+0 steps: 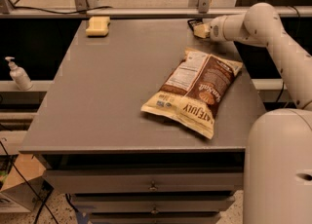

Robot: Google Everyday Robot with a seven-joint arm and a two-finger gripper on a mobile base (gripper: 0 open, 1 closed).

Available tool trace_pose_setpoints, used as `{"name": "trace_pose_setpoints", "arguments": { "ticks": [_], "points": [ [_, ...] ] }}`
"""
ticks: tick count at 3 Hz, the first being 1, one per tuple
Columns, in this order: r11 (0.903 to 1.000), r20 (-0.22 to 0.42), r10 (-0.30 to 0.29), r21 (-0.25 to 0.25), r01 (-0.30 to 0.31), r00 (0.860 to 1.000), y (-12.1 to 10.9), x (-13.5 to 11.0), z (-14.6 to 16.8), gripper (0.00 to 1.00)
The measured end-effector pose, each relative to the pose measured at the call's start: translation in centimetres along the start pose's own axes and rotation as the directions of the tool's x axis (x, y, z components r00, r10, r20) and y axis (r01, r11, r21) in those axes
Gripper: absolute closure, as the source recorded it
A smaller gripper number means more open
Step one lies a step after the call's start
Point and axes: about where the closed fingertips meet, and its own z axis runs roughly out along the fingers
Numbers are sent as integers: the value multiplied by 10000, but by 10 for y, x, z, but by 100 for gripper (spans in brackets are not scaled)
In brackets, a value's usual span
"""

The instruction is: Move rxbar chocolate near sponge

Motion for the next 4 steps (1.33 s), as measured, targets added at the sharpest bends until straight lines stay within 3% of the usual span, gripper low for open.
{"name": "trace_pose_setpoints", "arguments": {
  "ticks": [1,2,3,4],
  "points": [
    [10000,-1,0,-2,0,10000,0,0,0,100],
    [10000,-2,0,-3,0,10000,0,0,0,82],
    [10000,-2,-2,-3,2,10000,0,0,0,76],
    [10000,-2,-3,-3,3,10000,0,0,0,98]
  ]
}}
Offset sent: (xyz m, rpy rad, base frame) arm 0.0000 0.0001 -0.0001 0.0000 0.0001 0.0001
